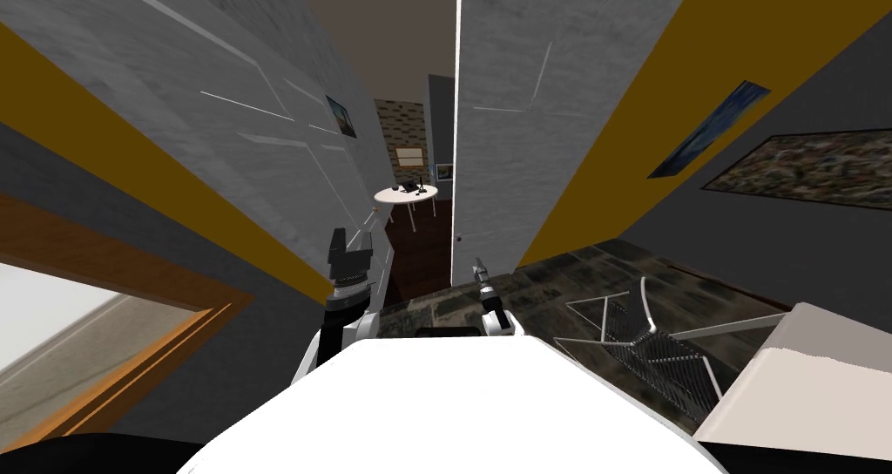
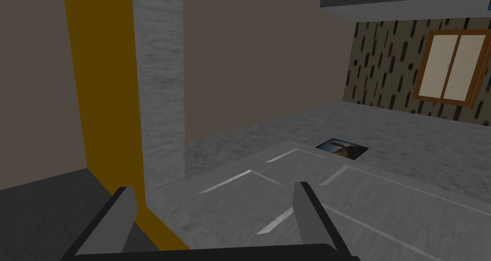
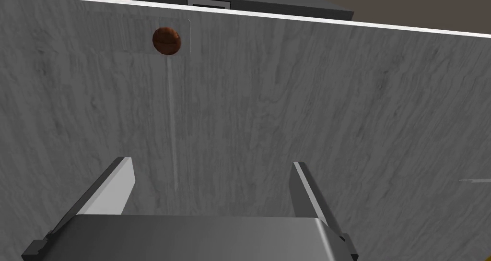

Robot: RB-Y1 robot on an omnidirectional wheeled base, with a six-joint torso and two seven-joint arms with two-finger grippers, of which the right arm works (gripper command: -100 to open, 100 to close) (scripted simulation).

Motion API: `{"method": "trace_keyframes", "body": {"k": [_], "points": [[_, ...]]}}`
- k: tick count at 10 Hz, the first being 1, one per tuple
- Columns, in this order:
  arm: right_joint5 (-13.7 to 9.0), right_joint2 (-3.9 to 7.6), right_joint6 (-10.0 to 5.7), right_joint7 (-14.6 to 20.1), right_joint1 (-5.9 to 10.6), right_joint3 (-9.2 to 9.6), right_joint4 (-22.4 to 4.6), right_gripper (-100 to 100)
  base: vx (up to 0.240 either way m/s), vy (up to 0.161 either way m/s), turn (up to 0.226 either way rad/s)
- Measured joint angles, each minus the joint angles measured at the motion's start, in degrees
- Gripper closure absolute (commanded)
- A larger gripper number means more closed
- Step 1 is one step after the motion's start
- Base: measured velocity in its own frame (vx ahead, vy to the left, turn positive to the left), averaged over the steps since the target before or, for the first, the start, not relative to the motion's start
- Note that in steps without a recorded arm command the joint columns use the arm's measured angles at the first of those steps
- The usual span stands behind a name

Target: Push the door open

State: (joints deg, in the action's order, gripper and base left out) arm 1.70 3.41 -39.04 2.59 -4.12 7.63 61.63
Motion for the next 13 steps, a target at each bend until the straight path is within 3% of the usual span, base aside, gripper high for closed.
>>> {"method": "trace_keyframes", "body": {"k": [2, 9, 13], "points": [[0.38, -0.24, -0.17, 0.36, 0.30, 0.29, -1.72, -100, 0.083, -0.036, 0.065], [1.40, -1.58, -3.06, 1.24, 4.06, 0.61, -12.55, -100, 0.102, -0.039, 0.057], [1.27, -0.92, -3.46, 1.06, 4.33, 0.28, -13.41, -100, 0.179, 0.025, 0.024]]}}
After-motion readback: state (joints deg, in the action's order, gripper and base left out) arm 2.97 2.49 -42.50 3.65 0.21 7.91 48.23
